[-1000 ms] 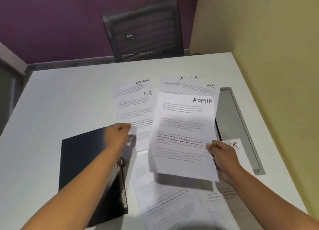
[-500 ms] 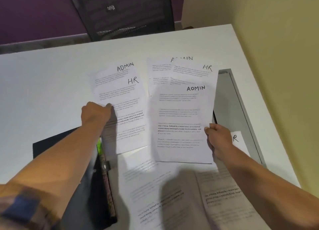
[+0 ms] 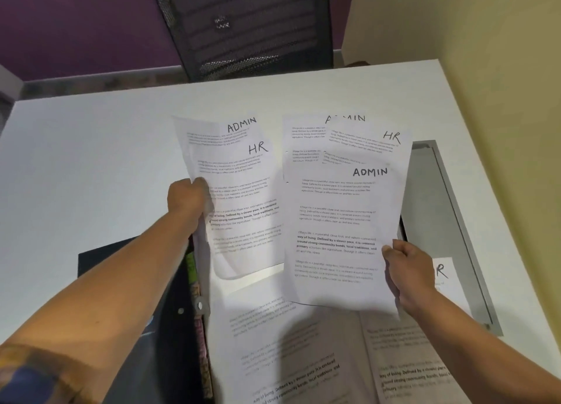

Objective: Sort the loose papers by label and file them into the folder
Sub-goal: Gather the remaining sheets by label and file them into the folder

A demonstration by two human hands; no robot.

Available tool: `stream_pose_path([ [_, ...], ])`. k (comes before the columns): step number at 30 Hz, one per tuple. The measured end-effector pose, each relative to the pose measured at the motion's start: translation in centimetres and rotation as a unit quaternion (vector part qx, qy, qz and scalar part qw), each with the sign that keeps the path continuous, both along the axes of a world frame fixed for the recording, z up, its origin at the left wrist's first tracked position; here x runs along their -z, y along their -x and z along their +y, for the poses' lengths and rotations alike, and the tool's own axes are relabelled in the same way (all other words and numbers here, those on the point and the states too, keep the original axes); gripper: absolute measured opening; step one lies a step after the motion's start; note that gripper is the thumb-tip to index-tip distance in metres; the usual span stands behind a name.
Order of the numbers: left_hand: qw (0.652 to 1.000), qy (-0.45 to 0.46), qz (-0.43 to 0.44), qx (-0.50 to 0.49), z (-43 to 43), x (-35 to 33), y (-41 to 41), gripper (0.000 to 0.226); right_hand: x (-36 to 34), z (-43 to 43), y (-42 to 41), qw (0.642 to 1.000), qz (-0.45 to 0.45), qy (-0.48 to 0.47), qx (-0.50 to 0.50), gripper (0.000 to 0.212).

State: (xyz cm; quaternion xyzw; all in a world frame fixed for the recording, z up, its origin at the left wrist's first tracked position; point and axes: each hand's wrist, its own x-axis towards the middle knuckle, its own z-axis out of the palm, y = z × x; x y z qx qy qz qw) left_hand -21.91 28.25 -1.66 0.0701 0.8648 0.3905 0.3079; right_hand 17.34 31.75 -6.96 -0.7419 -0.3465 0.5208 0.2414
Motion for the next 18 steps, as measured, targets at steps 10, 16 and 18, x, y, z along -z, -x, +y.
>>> stream_pose_path([
  [10, 0.969, -0.107, 0.192, 0.109, -2.2, -7.0, -0.2, 0.039, -1.3, -0.3, 0.9, 0.999, -0.030, -0.026, -0.014, 0.014],
  [16, 0.903, -0.142, 0.373, 0.160, -4.0, -13.3, -1.5, 0.027, -2.2, -0.4, 1.5, 0.999, -0.041, -0.032, -0.004, 0.012],
  [18, 0.888, -0.197, 0.391, 0.141, -4.7, -15.7, -2.8, 0.026, -2.3, -0.4, 1.6, 0.999, -0.028, -0.021, 0.002, 0.012],
])
